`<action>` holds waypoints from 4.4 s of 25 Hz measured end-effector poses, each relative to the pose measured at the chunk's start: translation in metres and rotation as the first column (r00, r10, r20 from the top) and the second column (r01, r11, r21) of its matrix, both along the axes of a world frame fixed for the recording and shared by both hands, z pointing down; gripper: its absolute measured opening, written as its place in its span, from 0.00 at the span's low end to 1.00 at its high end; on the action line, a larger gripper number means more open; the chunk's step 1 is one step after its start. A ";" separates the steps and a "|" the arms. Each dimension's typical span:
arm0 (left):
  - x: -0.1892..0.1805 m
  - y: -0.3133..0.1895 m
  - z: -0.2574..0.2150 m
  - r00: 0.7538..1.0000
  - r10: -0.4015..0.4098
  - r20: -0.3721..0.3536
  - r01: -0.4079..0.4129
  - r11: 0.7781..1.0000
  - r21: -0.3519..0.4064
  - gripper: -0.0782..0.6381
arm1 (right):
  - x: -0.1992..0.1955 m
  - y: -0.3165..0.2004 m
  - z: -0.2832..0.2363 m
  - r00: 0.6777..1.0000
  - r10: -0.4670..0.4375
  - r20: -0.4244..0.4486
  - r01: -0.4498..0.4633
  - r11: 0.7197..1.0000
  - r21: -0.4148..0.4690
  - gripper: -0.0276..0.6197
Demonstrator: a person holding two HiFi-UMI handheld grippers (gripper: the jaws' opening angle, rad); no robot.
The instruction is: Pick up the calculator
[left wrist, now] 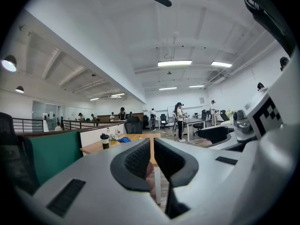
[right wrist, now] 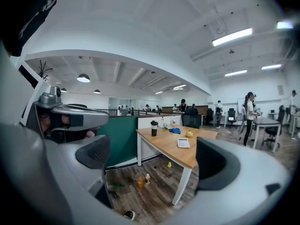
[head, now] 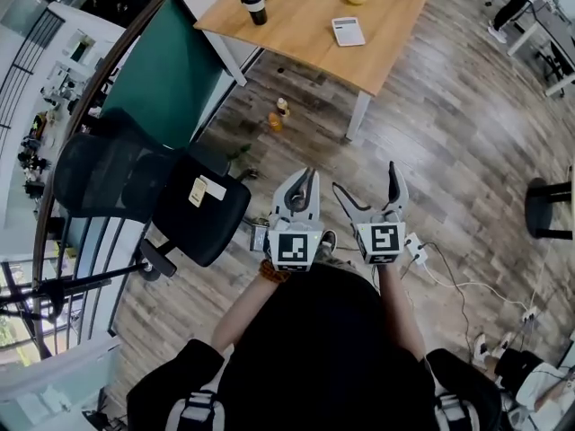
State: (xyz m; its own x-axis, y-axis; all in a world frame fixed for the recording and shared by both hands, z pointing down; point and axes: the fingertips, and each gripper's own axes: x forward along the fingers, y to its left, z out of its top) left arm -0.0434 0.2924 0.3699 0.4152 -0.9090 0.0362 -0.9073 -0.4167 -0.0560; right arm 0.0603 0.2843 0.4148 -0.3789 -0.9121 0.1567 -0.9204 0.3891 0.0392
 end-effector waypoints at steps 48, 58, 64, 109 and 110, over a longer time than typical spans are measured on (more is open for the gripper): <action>-0.025 -0.307 0.042 0.969 0.207 -0.136 -0.226 0.964 -0.141 0.17 | -0.057 -0.304 0.060 0.979 0.032 -0.203 -0.083 0.965 -0.248 0.97; -0.035 -0.351 0.044 0.982 0.159 -0.102 -0.174 0.972 -0.157 0.17 | -0.035 -0.352 0.078 0.985 0.068 -0.156 -0.111 0.951 -0.290 0.97; -0.015 -0.384 0.049 0.988 0.139 -0.074 -0.150 0.973 -0.177 0.17 | -0.006 -0.385 0.081 0.988 0.078 -0.130 -0.113 0.951 -0.288 0.97; 0.118 -0.578 0.245 0.998 -0.047 -0.044 0.013 0.819 -0.573 0.30 | 0.129 -0.598 0.221 0.987 -0.140 0.074 0.159 0.854 -0.496 0.95; 0.119 -0.584 0.253 0.997 -0.051 -0.051 0.012 0.810 -0.586 0.31 | 0.128 -0.601 0.226 0.986 -0.144 0.080 0.164 0.847 -0.506 0.95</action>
State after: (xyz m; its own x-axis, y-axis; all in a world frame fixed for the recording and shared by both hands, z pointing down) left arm 0.0759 -0.2917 0.6230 0.4061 -0.7368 0.5405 -0.9138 -0.3238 0.2453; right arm 0.1880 -0.3172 0.6412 -0.5231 -0.6377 0.5654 -0.8436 0.4817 -0.2372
